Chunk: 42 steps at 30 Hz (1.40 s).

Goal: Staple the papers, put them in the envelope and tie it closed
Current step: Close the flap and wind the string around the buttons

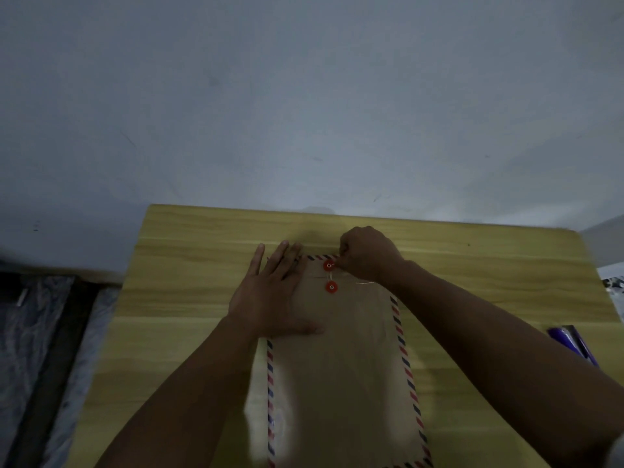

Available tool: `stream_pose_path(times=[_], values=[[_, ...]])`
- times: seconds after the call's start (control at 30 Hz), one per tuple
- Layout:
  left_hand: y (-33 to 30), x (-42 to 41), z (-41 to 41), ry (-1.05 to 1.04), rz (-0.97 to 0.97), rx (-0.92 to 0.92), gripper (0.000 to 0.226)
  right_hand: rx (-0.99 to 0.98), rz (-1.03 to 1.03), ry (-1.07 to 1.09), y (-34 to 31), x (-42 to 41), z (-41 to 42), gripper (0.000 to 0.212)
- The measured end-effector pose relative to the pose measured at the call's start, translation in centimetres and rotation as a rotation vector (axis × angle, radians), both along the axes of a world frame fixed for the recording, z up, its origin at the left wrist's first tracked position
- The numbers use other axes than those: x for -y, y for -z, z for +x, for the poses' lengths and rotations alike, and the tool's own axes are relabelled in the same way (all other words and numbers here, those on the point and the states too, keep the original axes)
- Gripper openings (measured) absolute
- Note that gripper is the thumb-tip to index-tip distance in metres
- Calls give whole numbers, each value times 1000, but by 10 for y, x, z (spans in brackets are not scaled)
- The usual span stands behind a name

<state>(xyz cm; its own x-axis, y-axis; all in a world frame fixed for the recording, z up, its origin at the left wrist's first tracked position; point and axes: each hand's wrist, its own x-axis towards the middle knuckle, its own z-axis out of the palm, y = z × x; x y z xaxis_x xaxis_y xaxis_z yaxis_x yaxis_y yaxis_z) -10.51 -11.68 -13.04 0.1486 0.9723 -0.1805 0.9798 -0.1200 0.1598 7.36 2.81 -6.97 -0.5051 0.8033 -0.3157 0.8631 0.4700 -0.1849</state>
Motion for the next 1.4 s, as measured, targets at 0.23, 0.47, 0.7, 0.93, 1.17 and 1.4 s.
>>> stream_pose_path(times=[0.23, 0.47, 0.7, 0.93, 1.17, 1.4], values=[[0, 0, 0, -7, -11, 14, 144, 28, 4, -102, 2, 11, 4, 18], [2, 0, -1, -8, -7, 9, 143, 34, 101, -320, 7, 44, 9, 23], [6, -1, -2, 12, -16, -41, 140, 2, 185, -469, 23, 83, 14, 17], [4, 0, -1, 12, 9, -58, 141, -41, 192, -497, 35, 98, 46, 31], [3, 1, -1, 7, 18, -38, 143, -70, 205, -450, 34, 92, 69, 32], [-1, 2, 1, -3, 11, -25, 143, -120, 248, -386, 22, 80, 87, 36]])
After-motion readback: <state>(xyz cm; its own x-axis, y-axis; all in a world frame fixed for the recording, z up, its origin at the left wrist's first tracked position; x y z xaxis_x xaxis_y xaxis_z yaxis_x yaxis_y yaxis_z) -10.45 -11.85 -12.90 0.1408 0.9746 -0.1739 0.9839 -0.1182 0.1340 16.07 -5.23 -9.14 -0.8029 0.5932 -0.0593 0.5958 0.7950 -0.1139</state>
